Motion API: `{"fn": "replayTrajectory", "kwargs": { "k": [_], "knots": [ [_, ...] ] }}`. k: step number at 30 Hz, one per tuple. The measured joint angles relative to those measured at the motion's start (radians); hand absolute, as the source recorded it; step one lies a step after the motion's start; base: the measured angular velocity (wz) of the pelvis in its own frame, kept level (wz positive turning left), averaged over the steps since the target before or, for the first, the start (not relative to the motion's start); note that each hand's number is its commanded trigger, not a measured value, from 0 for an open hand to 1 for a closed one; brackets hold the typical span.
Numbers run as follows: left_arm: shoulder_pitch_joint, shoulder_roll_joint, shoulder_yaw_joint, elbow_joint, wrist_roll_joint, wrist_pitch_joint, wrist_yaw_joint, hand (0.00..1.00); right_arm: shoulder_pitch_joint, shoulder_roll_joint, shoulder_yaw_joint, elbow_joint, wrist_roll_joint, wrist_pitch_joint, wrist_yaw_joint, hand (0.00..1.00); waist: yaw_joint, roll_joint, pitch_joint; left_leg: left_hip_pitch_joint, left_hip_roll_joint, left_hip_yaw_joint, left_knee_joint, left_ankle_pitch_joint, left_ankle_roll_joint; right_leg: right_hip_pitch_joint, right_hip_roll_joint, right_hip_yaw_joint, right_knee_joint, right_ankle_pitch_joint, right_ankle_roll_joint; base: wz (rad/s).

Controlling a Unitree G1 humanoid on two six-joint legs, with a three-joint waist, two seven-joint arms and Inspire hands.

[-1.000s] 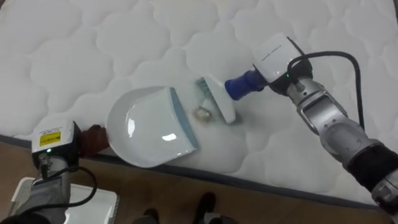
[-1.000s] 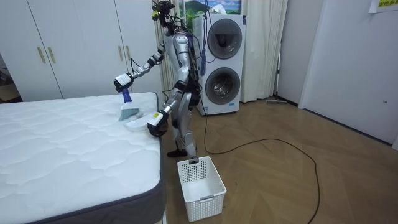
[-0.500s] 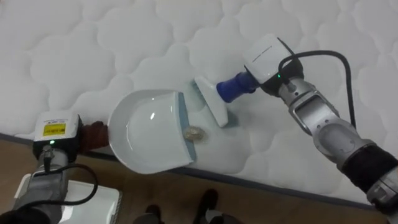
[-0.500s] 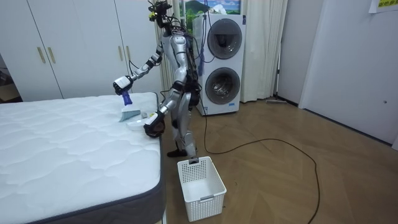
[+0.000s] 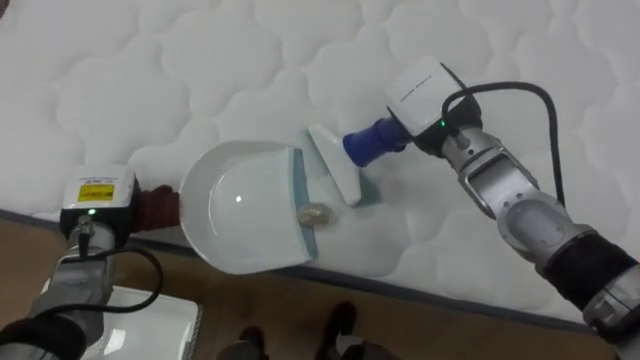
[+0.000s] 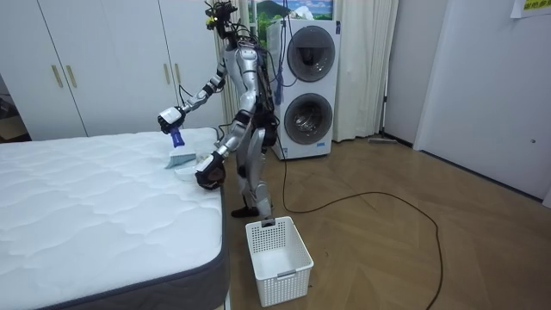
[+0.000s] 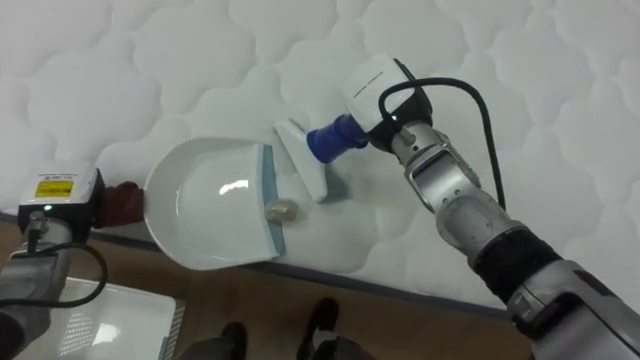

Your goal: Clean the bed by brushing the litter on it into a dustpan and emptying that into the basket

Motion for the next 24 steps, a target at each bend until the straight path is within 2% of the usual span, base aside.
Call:
{"fn": "replayTrajectory", "kwargs": {
  "k": [15,24],
  "knots": [
    [-0.018,-0.011,0.002,0.029,-0.002,-0.005,-0.017,1.0,0.019,-0.001,-0.004,0.068,0.171,-0.01,-0.001,1.0,-0.001,0.007,0.0038,0.003,-0.001,0.007,-0.004,0.0,0.001,0.0,0.0,0.007,0.001,-0.001,0.001,-0.01],
    [-0.038,-0.01,-0.009,0.034,-0.001,-0.007,-0.015,1.0,0.029,-0.005,-0.005,0.072,0.184,-0.013,0.003,1.0,-0.027,0.017,0.0054,-0.015,-0.004,-0.002,0.005,0.003,0.006,-0.006,-0.016,-0.015,0.006,-0.005,0.004,0.07]
  ]
}}
